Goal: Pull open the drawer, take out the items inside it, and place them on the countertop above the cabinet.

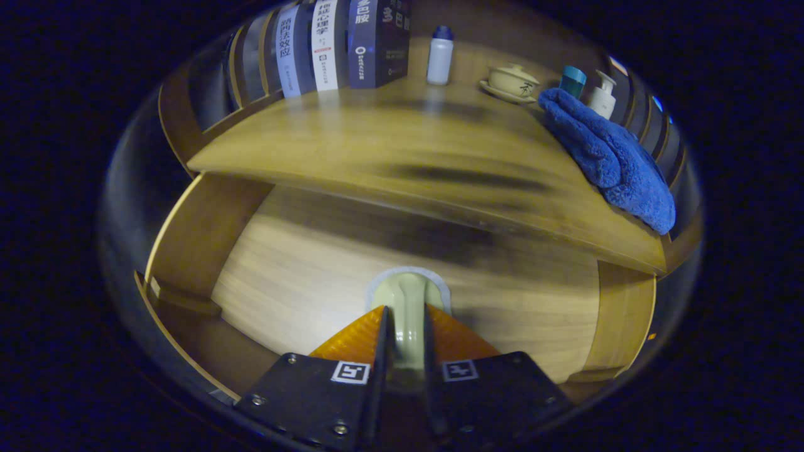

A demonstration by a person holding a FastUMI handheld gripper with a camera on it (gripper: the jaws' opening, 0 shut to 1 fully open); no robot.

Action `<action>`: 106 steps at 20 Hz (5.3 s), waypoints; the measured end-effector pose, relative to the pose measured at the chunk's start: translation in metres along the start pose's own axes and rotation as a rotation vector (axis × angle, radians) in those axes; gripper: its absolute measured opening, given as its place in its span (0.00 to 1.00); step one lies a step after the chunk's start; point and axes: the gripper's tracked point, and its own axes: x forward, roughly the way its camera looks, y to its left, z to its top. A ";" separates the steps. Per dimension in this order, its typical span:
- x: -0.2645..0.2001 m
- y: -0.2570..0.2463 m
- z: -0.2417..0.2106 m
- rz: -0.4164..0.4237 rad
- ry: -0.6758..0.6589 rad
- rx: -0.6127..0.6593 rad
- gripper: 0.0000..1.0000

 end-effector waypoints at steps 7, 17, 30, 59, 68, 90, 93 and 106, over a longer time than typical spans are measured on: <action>-0.019 0.026 -0.001 0.128 -0.052 -0.029 0.17; -0.099 0.016 0.043 0.155 -0.376 -0.056 0.16; -0.093 -0.032 0.134 -0.044 -0.533 0.125 0.16; -0.092 -0.067 0.203 -0.138 -0.724 0.302 0.86; -0.194 -0.044 0.132 -0.165 -0.866 0.187 1.00; -0.140 0.006 -0.065 -0.151 -0.698 0.177 0.98; -0.126 0.007 -0.067 -0.147 -0.661 0.171 0.98; -0.111 0.000 -0.054 -0.155 -0.617 0.169 0.97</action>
